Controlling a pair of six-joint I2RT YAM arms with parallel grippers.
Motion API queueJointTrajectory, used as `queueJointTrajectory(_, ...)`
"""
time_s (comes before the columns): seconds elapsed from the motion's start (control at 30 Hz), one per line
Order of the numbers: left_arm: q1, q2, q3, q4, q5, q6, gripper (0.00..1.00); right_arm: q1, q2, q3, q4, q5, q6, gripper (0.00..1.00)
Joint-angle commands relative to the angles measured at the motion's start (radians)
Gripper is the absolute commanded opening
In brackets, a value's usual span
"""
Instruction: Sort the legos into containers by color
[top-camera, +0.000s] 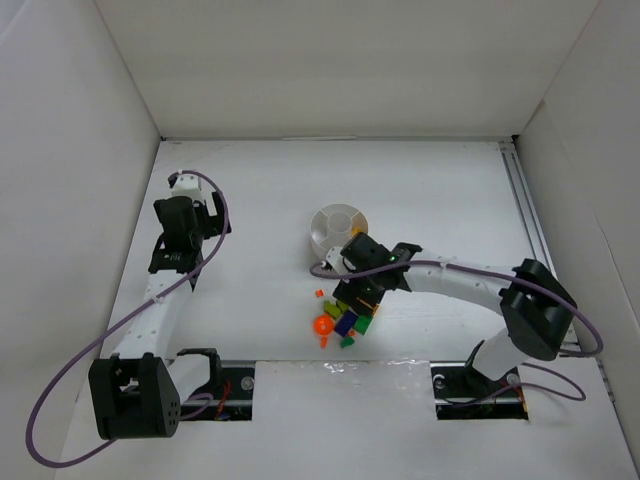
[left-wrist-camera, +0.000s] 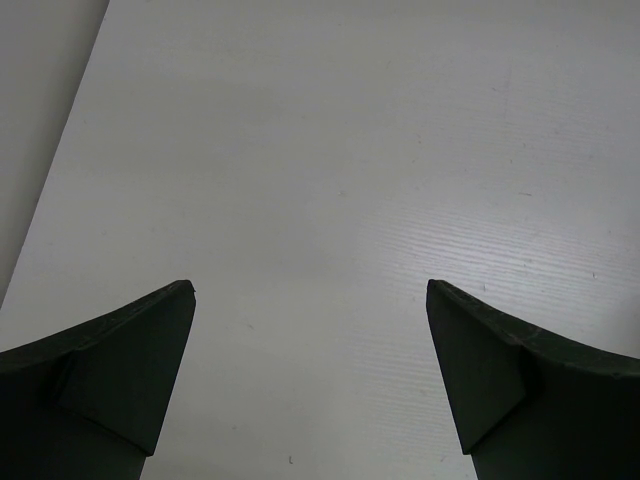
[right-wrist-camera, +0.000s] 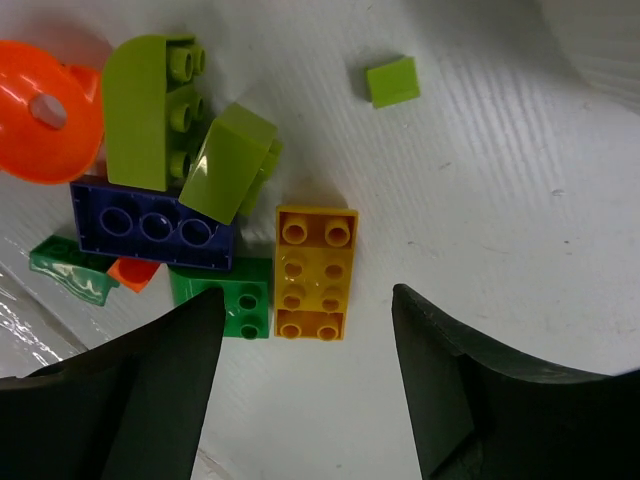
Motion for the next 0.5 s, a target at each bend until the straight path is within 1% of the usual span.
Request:
queueJointTrajectory(0.0, 0.004, 0.000, -0.013, 0.037, -0.016, -0.004, 1.00, 0.016, 0.039, 0.027, -0.031, 0.025, -0.039, 0.73)
queueJointTrajectory(0.4, 0.004, 0.009, -0.013, 0.046, -0.026, -0.004, 1.00, 0.006, 0.121, 0.095, -0.013, 0.034, -0.030, 0.73)
queueJointTrajectory(0.47, 0.004, 0.018, -0.013, 0.046, -0.026, -0.004, 1.00, 0.006, 0.130, 0.105, -0.013, 0.025, -0.030, 0.71)
